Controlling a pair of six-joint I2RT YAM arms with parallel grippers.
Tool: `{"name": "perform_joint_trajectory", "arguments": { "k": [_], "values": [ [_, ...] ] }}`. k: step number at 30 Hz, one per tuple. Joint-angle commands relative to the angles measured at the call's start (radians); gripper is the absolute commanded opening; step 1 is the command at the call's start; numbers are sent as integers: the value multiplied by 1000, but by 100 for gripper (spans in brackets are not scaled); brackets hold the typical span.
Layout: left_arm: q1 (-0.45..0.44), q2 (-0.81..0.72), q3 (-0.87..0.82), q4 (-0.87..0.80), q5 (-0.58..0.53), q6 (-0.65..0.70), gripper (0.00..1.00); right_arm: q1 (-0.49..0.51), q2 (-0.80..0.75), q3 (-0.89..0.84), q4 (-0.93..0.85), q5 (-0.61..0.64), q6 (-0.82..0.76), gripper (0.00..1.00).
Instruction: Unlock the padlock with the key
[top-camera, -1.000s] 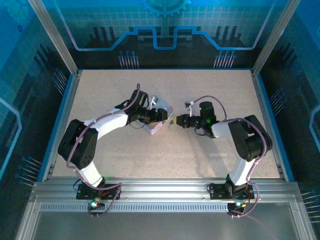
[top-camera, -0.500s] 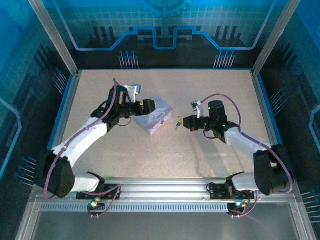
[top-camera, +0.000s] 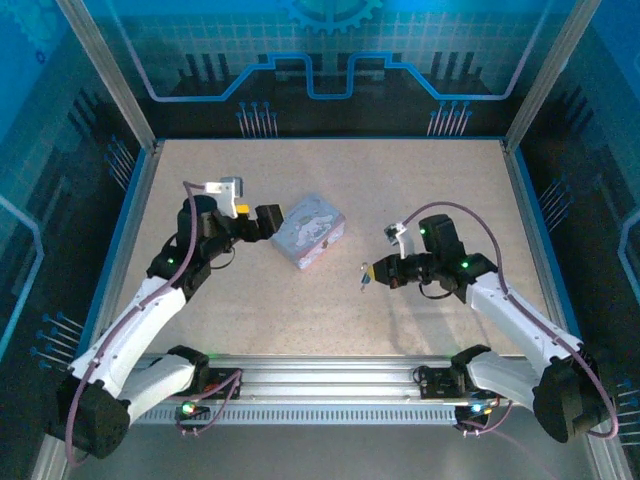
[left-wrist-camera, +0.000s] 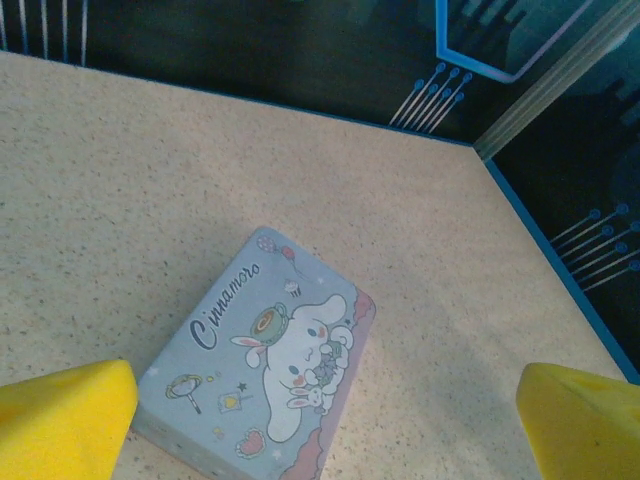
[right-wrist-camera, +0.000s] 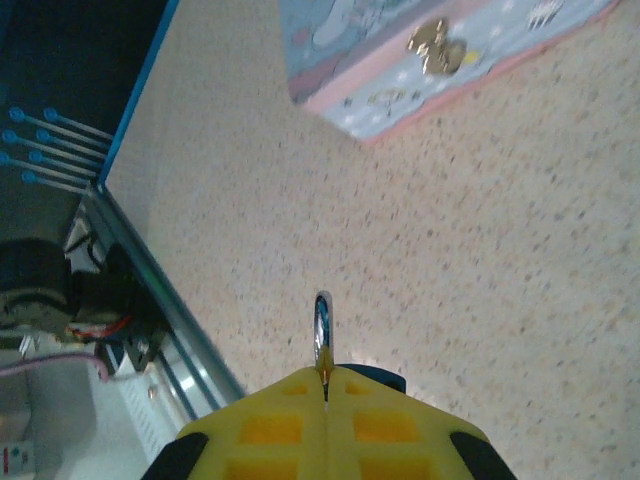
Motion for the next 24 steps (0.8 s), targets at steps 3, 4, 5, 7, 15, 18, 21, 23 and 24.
{"name": "perform_joint_trajectory", "arguments": {
  "k": [3,4,5,7,15,18,21,23,24],
  "values": [
    [14,-34,-26,35,-47,23,99,74,19,8,-117,1,33,4],
    [14,-35,-29,34,-45,21,99,84,29,9,-124,5,35,4],
    [15,-38,-31,34,-46,20,99,92,41,7,-126,8,35,4],
    [16,-41,-38,37,-45,17,99,109,61,2,-122,20,38,5],
    [21,-52,-47,19,-42,28,99,128,183,-38,-30,7,59,5],
    [22,-57,-46,13,-43,34,99,131,227,-33,-11,6,50,5],
    [24,-62,-49,11,-44,34,99,131,269,-32,18,2,47,5],
    [26,-62,-49,8,-46,32,99,131,302,-29,37,-4,48,5],
    [26,-62,-50,9,-45,32,99,131,315,-30,45,-6,46,5]
  ]
}}
